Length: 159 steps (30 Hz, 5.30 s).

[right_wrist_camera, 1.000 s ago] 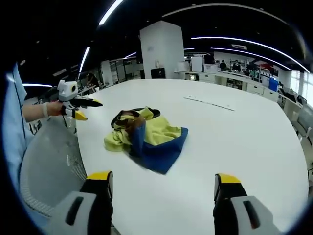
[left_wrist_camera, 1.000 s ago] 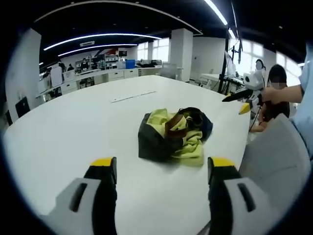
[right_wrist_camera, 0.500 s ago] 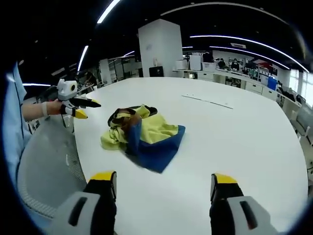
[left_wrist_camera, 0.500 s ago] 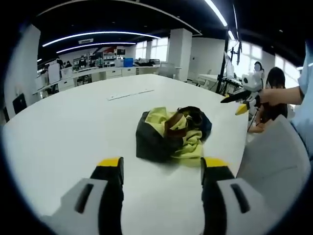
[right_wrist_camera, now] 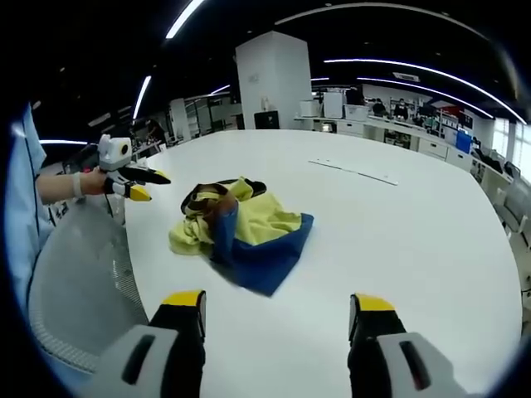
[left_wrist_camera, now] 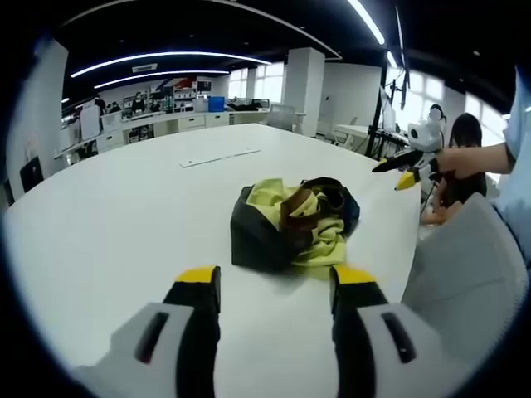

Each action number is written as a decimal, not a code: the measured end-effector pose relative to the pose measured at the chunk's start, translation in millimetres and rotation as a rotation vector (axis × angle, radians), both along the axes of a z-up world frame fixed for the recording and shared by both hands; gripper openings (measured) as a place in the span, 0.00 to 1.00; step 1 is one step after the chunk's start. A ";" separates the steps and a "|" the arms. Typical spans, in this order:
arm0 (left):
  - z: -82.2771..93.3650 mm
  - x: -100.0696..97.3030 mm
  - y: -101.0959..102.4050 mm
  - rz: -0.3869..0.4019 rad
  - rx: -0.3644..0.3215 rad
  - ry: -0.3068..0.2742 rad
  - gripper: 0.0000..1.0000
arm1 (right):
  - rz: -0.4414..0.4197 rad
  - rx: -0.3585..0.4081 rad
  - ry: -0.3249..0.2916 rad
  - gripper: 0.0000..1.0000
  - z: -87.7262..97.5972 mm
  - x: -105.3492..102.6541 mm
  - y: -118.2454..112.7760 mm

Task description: Fold the garment on the visible template until the final outline fits inside the template.

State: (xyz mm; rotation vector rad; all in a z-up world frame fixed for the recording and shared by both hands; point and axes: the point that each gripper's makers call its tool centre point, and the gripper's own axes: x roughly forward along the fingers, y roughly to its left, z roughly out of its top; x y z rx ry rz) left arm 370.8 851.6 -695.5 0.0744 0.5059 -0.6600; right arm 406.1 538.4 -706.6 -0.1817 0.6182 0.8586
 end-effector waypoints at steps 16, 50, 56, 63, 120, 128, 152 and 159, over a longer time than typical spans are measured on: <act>-17.9 8.9 -10.3 -0.041 0.004 0.025 0.41 | 0.066 0.005 -0.008 0.56 -8.9 5.0 29.3; -47.2 28.1 -33.2 -0.060 -0.003 0.056 0.13 | 0.186 0.032 0.059 0.23 -48.9 -1.9 90.0; -53.9 27.8 -35.1 -0.067 -0.003 0.079 0.07 | 0.218 -0.007 0.063 0.21 -58.0 -4.8 93.9; -54.4 27.0 -34.8 -0.067 -0.007 0.086 0.01 | 0.219 -0.037 0.044 0.13 -62.8 -0.9 95.1; 182.6 39.1 2.6 0.004 -0.014 -0.398 0.00 | 0.093 0.344 -0.335 0.00 191.8 10.6 70.5; 222.8 46.1 7.3 -0.001 -0.017 -0.488 0.00 | 0.104 0.468 -0.412 0.00 249.6 11.1 73.8; 110.5 209.9 30.7 0.077 -0.029 -0.216 0.00 | 0.001 0.295 -0.159 0.00 125.4 189.1 85.7; 64.5 255.8 27.4 0.096 0.001 -0.143 0.00 | -0.035 0.223 -0.078 0.00 70.8 230.9 89.3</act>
